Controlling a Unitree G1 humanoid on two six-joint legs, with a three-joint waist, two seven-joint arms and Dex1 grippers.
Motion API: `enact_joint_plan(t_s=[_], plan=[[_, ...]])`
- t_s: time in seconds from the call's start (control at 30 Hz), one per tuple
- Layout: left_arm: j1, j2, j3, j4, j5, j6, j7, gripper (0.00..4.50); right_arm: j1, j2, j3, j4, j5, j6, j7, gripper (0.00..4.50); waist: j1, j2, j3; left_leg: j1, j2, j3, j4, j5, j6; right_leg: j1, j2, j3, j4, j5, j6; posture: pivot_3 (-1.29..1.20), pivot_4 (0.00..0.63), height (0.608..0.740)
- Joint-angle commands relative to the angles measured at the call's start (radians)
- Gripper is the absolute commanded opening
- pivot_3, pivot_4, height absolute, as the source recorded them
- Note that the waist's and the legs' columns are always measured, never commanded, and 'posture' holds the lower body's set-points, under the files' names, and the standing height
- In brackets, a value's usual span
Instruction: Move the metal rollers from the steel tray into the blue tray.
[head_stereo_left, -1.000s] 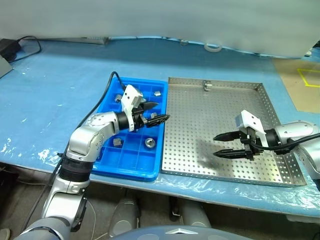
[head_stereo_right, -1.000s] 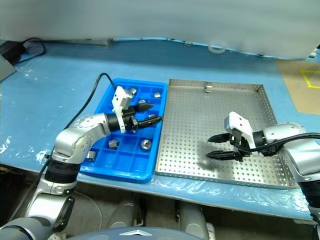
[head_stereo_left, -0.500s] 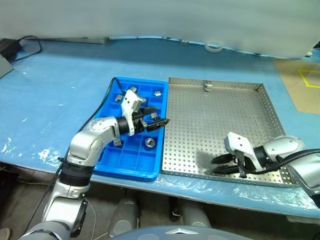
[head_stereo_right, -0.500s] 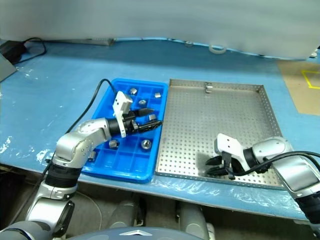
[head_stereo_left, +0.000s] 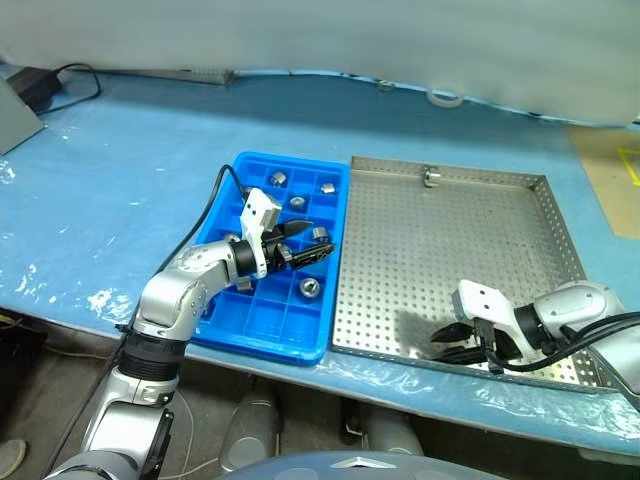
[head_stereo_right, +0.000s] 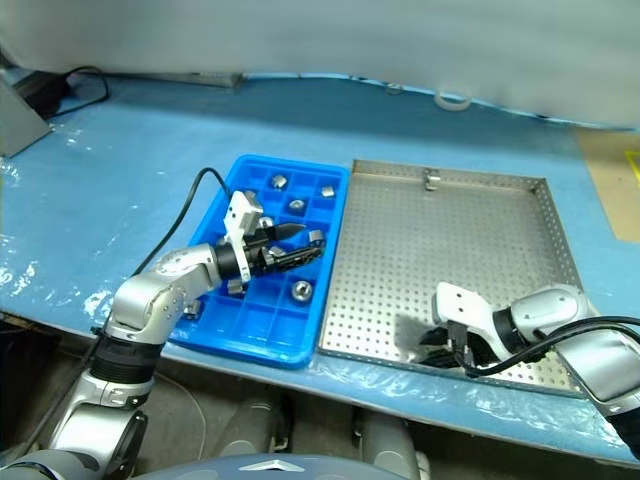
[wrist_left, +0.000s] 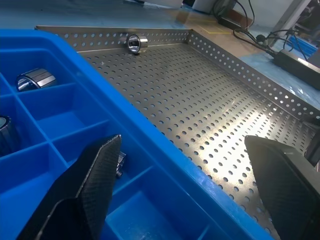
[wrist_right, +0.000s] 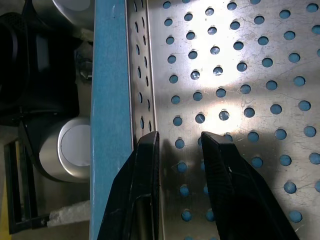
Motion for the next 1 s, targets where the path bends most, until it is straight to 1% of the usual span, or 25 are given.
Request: enact_joint_plan(t_s=[0.03, 0.23, 0.47, 0.6, 0.7, 0.77, 0.93, 1.0], plan=[[-0.002, -0.005, -0.002, 0.010, 0.011, -0.038, -0.009, 4.17, 0.058, -0.025, 0.058, -0.048, 0.003, -0.016, 0.056, 1.33, 0.002, 0.001, 0.000, 0.000, 0.000, 0.000, -0.001, 0.000, 0.000, 0.000, 0.000, 0.000, 0.000, -0.001, 0.000, -0.10, 0.150, 0.740], [-0.010, -0.018, -0.007, 0.023, 0.014, -0.052, -0.008, 4.17, 0.087, -0.051, 0.035, -0.071, 0.051, -0.016, 0.098, 1.33, 0.005, 0.002, -0.001, -0.001, 0.001, 0.000, -0.002, 0.000, 0.000, 0.000, 0.000, 0.000, 0.001, -0.003, 0.000, -0.09, 0.150, 0.740], [-0.005, -0.020, -0.001, 0.009, 0.011, -0.047, 0.001, 4.17, 0.144, -0.084, 0.013, -0.086, 0.081, -0.051, 0.139, 1.33, 0.023, 0.005, -0.003, -0.001, 0.001, 0.000, -0.003, 0.000, 0.000, 0.000, 0.000, 0.000, 0.005, -0.012, 0.000, -0.08, 0.150, 0.740], [0.008, -0.010, 0.005, -0.008, 0.005, -0.040, 0.003, 4.17, 0.190, -0.101, 0.001, -0.096, 0.097, -0.081, 0.167, 1.33, 0.029, 0.006, -0.004, -0.001, 0.001, 0.001, -0.003, -0.001, -0.001, 0.000, -0.002, 0.001, 0.018, -0.024, -0.002, -0.08, 0.150, 0.740], [0.010, -0.005, 0.009, -0.014, 0.003, -0.035, 0.006, 4.17, 0.209, -0.105, -0.006, -0.095, 0.106, -0.098, 0.173, 1.33, 0.032, 0.006, -0.004, -0.003, 0.004, 0.002, -0.004, -0.001, -0.001, 0.000, -0.001, 0.001, 0.023, -0.033, -0.003, -0.08, 0.150, 0.740], [0.009, -0.004, 0.010, -0.022, -0.001, -0.026, 0.011, 4.17, 0.228, -0.107, -0.013, -0.095, 0.113, -0.109, 0.181, 1.33, 0.032, 0.006, -0.004, -0.002, 0.004, 0.003, -0.003, -0.002, -0.001, 0.000, -0.001, 0.004, 0.035, -0.045, -0.003, -0.08, 0.150, 0.740], [-0.002, -0.004, 0.008, -0.041, -0.009, -0.002, 0.025, 4.17, 0.270, -0.111, -0.035, -0.087, 0.121, -0.139, 0.194, 1.33, 0.036, 0.006, -0.004, -0.005, 0.007, 0.004, -0.004, -0.002, -0.001, 0.001, 0.001, 0.011, 0.053, -0.066, -0.004, -0.08, 0.150, 0.740], [-0.010, -0.006, 0.008, -0.044, -0.010, 0.008, 0.030, 4.17, 0.204, -0.091, -0.003, -0.142, 0.121, -0.071, 0.142, 1.33, 0.034, 0.007, -0.004, -0.006, 0.011, 0.004, -0.004, -0.002, -0.002, 0.002, 0.004, 0.012, 0.055, -0.069, -0.002, -0.08, 0.150, 0.740]])
